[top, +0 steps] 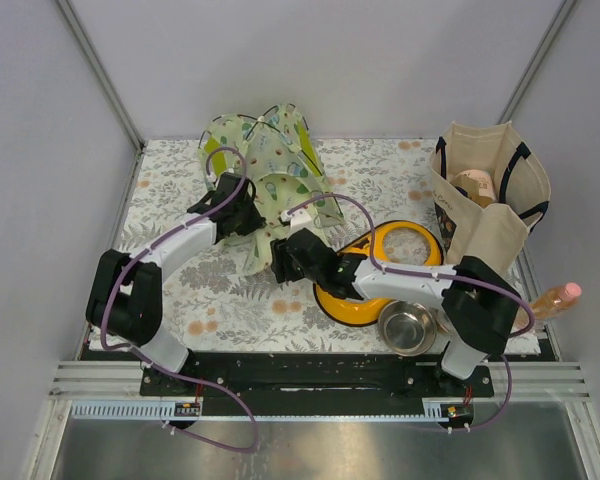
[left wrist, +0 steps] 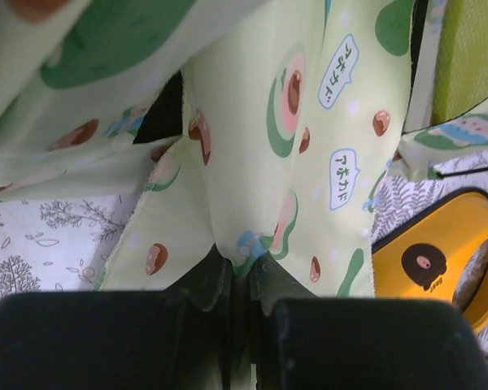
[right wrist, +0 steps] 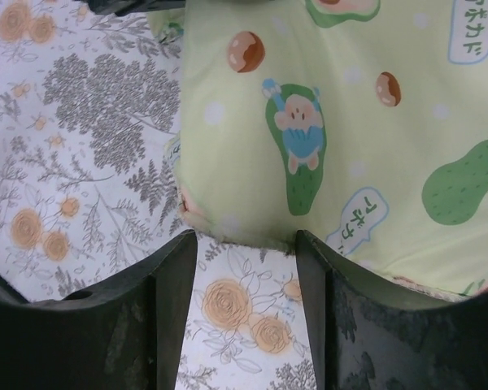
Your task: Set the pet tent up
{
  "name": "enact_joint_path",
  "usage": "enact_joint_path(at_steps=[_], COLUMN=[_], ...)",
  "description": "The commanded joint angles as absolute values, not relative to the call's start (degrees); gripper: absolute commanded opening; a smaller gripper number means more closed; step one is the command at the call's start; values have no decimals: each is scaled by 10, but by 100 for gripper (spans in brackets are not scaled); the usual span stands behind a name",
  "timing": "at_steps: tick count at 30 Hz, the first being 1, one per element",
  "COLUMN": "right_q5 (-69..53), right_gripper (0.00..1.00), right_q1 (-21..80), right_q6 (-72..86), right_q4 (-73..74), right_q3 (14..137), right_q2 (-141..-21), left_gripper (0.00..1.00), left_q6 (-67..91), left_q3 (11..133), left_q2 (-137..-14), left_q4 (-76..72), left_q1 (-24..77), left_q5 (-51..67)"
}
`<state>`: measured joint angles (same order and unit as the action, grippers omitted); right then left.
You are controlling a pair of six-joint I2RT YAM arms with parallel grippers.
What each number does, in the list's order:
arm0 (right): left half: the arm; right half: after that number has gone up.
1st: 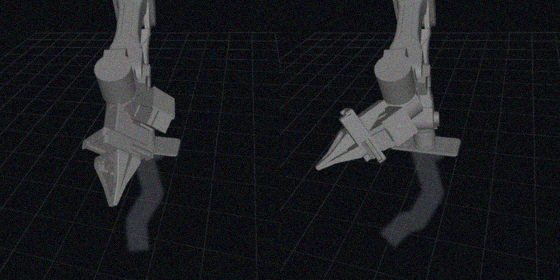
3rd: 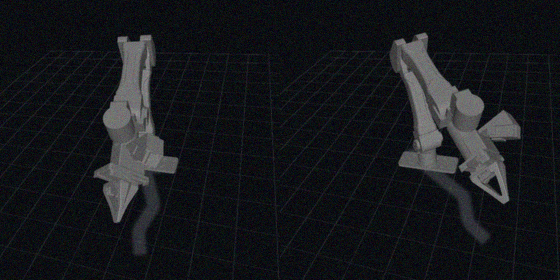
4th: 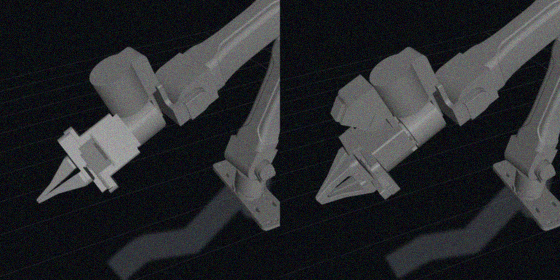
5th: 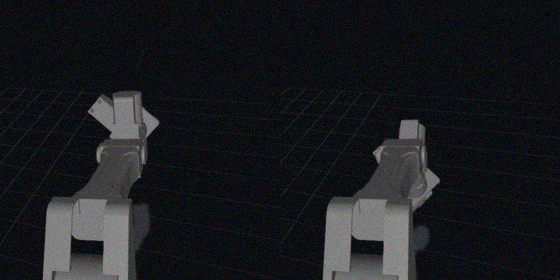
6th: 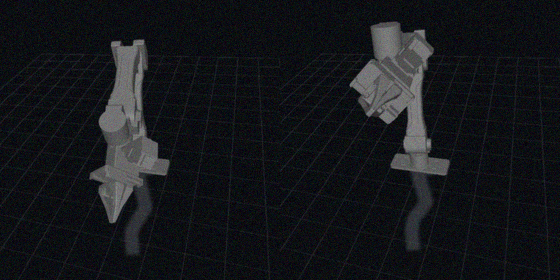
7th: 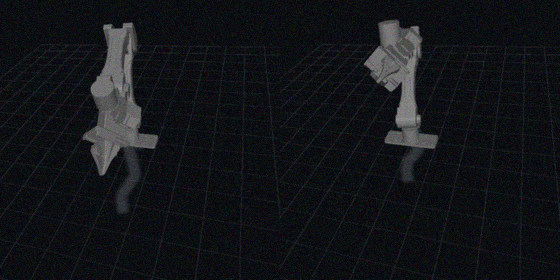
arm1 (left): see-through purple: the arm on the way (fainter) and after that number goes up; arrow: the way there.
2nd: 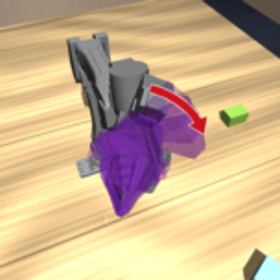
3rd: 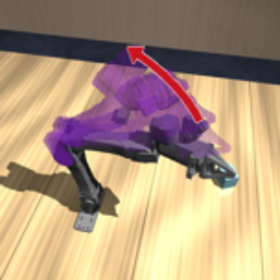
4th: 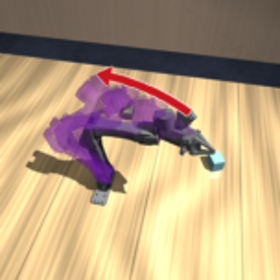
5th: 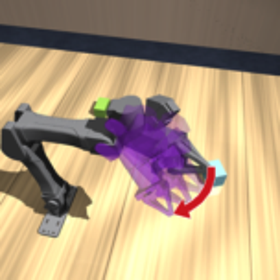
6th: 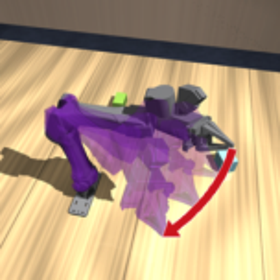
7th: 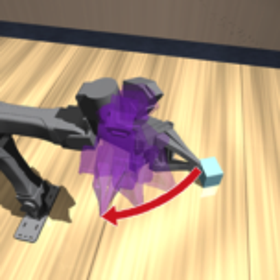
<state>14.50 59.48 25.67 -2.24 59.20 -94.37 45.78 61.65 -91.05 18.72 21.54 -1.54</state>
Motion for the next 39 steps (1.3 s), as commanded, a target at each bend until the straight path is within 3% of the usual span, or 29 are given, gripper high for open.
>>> enact_joint_path(at_steps=[1,4,7,16,18,23,28,34,39], right_q5=[177,177,168,100,88,44,46,86,103], right_gripper=[59,57,58,78,82,89,90,90,90], right_q1=[573,563,556,555,555,555,555,555,555], right_q6=[242,241,236,243,246,250,223,145,86], right_q4=[-45,-52,-54,21,42,70,76,79,87], right_q3=[636,650,657,600,576,536,560,683,799], right_q2=[-979,-1000,-1005,-873,-833,-748,-732,-829,-946], left_gripper=[0,2,14,74,81,88,90,85,84], left_q6=[494,496,490,454,444,424,364,266,222], left_q3=[613,613,615,570,553,498,481,490,506], left_q2=[-919,-930,-936,-855,-816,-717,-608,-559,-628], left_q4=[104,85,70,51,55,82,141,147,95], left_q1=[209,207,205,205,205,205,204,201,194], left_q5=[-58,-58,-42,44,62,87,10,-136,-163])
